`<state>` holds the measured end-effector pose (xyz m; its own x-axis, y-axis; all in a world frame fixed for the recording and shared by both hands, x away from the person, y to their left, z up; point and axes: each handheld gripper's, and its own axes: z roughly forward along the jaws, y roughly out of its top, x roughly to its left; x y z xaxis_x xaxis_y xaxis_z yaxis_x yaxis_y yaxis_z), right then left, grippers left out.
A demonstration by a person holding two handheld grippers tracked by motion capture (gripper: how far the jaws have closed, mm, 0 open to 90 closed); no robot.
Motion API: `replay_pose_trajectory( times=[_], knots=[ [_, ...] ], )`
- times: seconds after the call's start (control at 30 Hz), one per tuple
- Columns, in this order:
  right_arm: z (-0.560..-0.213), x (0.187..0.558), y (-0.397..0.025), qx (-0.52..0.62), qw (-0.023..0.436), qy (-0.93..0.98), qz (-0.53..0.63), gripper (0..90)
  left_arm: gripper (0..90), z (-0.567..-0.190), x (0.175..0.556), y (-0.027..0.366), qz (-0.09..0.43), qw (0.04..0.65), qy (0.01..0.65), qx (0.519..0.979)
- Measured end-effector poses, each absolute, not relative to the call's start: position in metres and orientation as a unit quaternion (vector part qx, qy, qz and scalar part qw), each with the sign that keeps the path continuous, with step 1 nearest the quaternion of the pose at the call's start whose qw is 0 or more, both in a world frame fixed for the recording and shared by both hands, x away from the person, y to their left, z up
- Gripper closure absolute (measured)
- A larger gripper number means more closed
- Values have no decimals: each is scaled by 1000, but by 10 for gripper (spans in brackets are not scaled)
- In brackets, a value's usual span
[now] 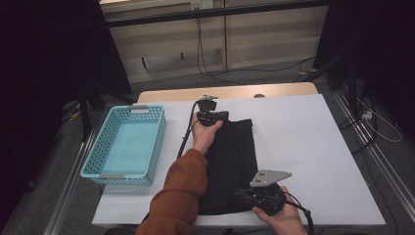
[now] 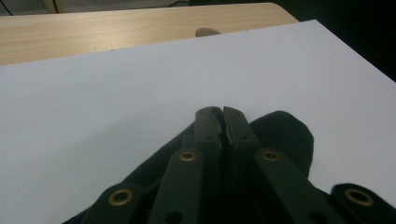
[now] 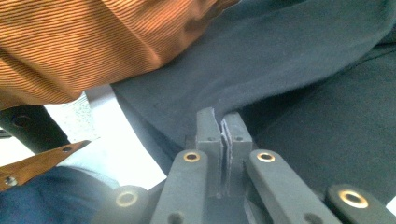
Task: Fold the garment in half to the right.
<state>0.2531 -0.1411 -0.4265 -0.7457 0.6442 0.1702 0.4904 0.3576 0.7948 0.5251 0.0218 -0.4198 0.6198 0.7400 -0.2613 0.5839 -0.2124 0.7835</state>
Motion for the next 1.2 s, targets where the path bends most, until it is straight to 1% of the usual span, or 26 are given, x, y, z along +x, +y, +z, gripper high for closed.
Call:
replay_pose_trajectory(
  times=[0.17, 0.33, 0.57, 1.2],
  knots=[
    [-429, 248, -145, 342, 85, 826, 440, 886, 857, -421, 525, 14, 81, 460, 424, 776],
    [-429, 244, -149, 344, 76, 824, 443, 887, 857, -419, 525, 6, 77, 462, 417, 779],
    [-428, 239, -155, 346, 79, 825, 440, 887, 857, -415, 523, -9, 76, 465, 405, 783],
    [-438, 233, -170, 356, 78, 840, 403, 887, 853, -430, 523, -35, 47, 467, 390, 793]
  ],
)
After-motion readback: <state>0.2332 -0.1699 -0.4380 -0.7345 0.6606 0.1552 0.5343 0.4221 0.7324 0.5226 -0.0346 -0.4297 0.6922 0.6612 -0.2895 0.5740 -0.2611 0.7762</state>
